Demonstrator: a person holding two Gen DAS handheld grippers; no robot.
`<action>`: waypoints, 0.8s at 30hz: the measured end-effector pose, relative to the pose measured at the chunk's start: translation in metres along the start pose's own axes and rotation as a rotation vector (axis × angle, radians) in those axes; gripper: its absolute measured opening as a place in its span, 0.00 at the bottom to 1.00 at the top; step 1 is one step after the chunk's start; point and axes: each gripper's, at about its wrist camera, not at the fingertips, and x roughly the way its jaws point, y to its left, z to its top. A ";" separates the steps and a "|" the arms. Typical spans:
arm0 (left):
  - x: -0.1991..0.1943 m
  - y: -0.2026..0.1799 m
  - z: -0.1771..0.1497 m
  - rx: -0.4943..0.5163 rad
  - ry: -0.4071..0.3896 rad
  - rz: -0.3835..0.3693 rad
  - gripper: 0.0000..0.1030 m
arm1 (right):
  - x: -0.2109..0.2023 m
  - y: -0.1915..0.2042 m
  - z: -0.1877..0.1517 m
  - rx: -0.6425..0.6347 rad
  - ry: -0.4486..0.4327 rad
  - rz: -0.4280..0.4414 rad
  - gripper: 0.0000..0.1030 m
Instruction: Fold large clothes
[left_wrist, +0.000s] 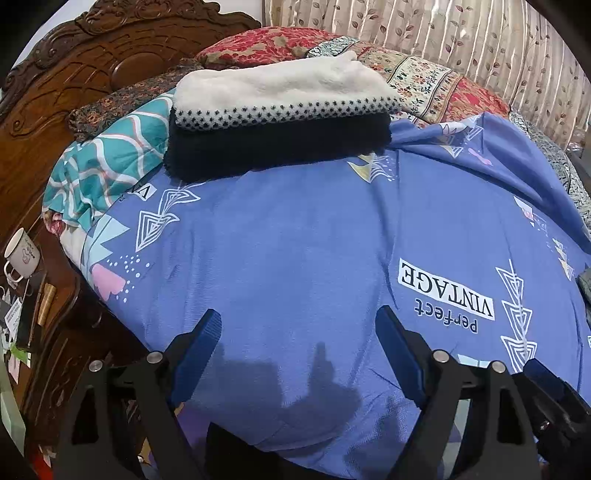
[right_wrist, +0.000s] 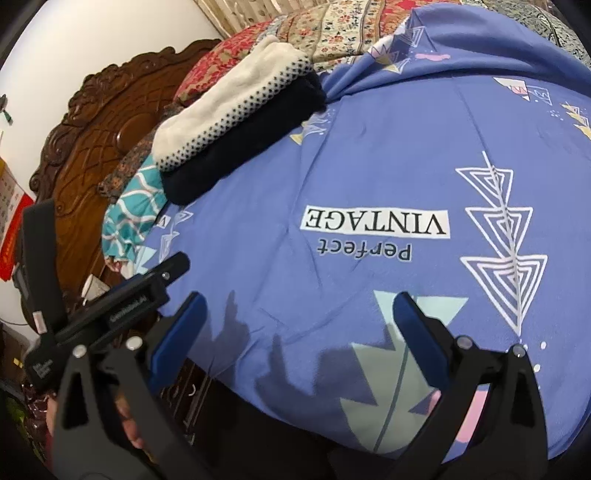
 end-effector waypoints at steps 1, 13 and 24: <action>0.000 0.000 0.000 -0.004 0.001 -0.001 0.98 | 0.000 0.000 0.000 0.000 -0.001 -0.001 0.94; 0.001 -0.011 -0.005 0.021 0.023 -0.044 0.98 | -0.003 -0.008 -0.003 0.031 -0.007 -0.032 0.94; 0.012 -0.005 -0.006 0.012 0.097 -0.037 0.98 | -0.006 0.006 -0.005 -0.032 -0.016 -0.019 0.94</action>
